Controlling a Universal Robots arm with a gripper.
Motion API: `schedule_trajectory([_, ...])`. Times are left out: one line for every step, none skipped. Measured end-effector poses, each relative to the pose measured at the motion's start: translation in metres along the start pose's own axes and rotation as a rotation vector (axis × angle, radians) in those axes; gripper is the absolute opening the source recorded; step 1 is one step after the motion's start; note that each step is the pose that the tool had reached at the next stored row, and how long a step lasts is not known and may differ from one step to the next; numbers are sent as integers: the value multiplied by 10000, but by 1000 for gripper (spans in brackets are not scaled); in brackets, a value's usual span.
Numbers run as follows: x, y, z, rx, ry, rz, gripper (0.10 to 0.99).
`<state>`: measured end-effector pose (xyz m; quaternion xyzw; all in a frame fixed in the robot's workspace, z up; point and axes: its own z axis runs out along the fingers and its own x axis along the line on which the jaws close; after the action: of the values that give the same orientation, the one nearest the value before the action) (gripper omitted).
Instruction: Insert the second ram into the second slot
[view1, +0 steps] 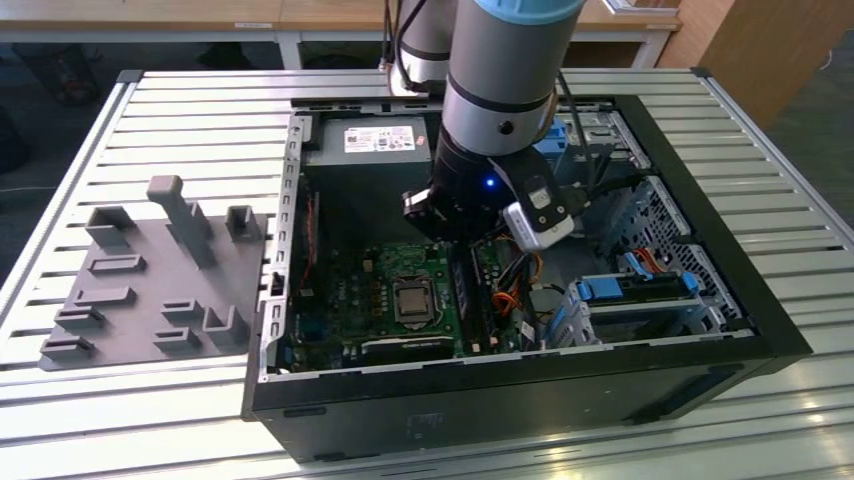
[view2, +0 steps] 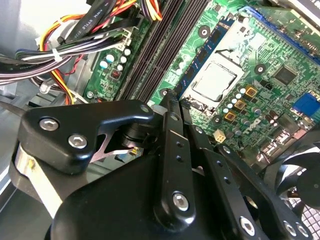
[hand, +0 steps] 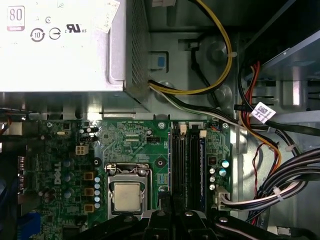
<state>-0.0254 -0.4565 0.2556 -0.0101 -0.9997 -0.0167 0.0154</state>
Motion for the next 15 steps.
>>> schedule_trajectory([0, 0, 5, 0, 0, 0, 133])
schedule_trajectory([-1, -1, 9, 1, 0, 0, 133])
schedule_trajectory([-1, -1, 16, 1, 1, 0, 133])
schedule_trajectory([-1, -1, 21, 1, 1, 0, 133])
schedule_trajectory([-2, -1, 24, 2, 1, 0, 133])
schedule_trajectory([-2, -2, 27, 3, 1, -1, 133])
schedule_trajectory([-2, -2, 31, 1, 0, 0, 133])
schedule_trajectory([-3, -2, 36, -3, 0, -1, 133])
schedule_trajectory([-3, -2, 42, -7, 0, -1, 133])
schedule_trajectory([-3, -2, 46, -8, 0, -1, 133])
schedule_trajectory([-3, -2, 51, -8, 1, -1, 133])
schedule_trajectory([-3, -2, 56, -9, 0, -1, 133])
schedule_trajectory([-4, -2, 61, -8, 1, -1, 133])
schedule_trajectory([-4, -3, 66, -8, 1, -1, 133])
schedule_trajectory([-4, -3, 70, -8, 1, -1, 133])
